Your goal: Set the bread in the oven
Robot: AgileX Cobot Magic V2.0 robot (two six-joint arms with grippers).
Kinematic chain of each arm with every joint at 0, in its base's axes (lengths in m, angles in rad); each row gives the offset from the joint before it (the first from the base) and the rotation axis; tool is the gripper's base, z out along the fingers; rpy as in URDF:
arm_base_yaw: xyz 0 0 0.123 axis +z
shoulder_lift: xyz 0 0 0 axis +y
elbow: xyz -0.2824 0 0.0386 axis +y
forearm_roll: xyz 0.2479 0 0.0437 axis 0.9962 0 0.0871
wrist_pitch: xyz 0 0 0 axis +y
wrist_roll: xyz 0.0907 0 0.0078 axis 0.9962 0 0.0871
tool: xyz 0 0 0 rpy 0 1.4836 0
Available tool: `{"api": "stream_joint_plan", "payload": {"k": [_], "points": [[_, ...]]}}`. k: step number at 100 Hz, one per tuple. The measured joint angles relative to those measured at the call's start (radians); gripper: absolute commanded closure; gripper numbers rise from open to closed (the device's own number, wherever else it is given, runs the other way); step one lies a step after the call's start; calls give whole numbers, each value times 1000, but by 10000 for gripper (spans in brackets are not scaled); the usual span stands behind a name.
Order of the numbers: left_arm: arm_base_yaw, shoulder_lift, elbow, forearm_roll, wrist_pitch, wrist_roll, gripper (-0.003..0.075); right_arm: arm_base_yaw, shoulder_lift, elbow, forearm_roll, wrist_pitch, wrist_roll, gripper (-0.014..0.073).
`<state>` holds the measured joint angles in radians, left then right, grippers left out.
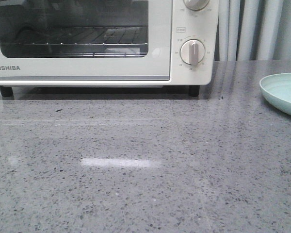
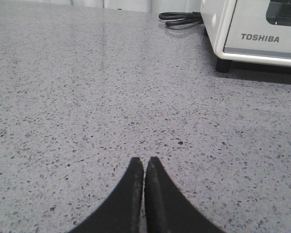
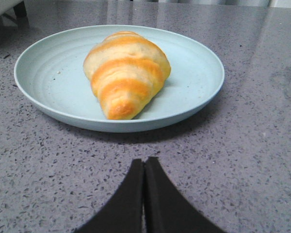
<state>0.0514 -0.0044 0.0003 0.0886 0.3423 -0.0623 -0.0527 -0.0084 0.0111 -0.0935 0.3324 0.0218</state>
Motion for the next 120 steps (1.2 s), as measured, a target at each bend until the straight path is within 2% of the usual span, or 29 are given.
{"api": "stream_joint_plan", "payload": {"k": [89, 103, 120], "points": [[0, 0, 0, -27, -17, 0, 741, 0, 0, 0, 0, -15, -2, 652], [0, 0, 0, -156, -162, 0, 741, 0, 0, 0, 0, -140, -2, 652], [0, 0, 0, -403, -479, 0, 741, 0, 0, 0, 0, -413, -2, 652]]}}
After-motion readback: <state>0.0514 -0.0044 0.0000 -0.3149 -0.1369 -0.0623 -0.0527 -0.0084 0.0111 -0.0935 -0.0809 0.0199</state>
